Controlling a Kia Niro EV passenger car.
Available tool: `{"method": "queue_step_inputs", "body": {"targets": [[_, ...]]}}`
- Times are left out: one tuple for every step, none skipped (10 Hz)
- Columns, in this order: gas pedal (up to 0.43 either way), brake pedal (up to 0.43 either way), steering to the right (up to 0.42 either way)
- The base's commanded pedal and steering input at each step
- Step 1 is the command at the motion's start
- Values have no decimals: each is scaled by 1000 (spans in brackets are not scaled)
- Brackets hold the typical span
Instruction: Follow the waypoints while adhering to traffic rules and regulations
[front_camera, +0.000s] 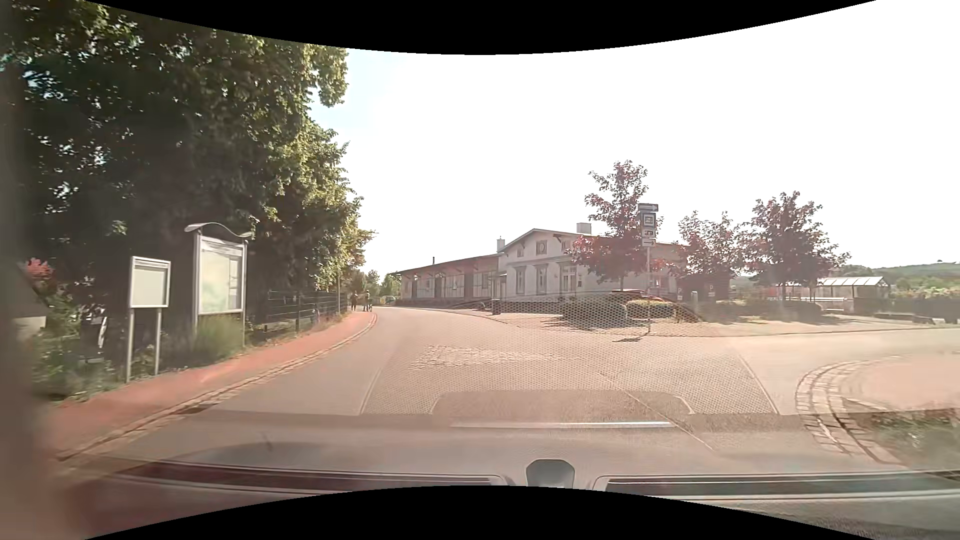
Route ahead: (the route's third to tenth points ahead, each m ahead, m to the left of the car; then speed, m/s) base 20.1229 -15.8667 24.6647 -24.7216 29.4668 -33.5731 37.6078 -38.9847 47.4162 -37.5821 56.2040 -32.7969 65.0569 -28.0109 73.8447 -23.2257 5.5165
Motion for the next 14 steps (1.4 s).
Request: {"method": "queue_step_inputs", "body": {"targets": [[28, 6, 159], [39, 0, 179], [59, 6, 206], [59, 6, 233], [59, 0, 262], [59, 6, 279], [59, 6, 284], [67, 0, 293], [110, 6, 307], [118, 6, 317], [118, 6, 323], [130, 6, 326], [130, 0, 327], [130, 6, 327]]}}
